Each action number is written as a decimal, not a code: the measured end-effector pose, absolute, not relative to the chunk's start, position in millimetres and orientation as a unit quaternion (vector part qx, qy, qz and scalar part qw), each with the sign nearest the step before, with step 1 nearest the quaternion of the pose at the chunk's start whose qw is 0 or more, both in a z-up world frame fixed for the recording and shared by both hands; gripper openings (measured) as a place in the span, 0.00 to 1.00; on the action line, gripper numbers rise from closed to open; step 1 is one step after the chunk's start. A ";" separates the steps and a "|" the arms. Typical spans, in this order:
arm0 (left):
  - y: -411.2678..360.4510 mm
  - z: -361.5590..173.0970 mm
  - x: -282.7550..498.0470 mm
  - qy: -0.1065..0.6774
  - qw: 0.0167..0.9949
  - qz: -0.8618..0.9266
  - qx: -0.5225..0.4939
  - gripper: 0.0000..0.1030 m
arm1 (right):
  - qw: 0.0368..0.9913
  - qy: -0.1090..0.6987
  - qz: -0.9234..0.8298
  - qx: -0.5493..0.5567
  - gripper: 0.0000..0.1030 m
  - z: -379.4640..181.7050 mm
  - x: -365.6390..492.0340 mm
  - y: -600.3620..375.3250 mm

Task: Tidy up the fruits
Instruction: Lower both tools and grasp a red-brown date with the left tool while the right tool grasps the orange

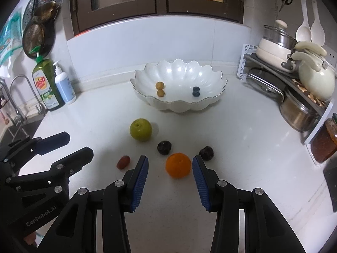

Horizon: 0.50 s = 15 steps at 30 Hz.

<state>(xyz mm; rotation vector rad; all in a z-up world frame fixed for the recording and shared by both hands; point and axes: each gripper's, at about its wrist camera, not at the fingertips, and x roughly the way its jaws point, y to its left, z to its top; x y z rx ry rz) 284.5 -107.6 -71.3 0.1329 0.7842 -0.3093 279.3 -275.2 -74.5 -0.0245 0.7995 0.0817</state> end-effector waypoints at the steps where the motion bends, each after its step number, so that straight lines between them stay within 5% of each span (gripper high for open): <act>1: -108.1 -73.8 285.1 0.382 0.910 -0.151 0.065 0.49 | 0.920 0.390 0.041 -0.012 0.43 -76.4 280.1 -275.1; 15: -117.2 -106.3 299.3 0.397 0.900 -0.157 0.082 0.48 | 0.907 0.418 0.042 -0.018 0.43 -109.2 298.9 -276.2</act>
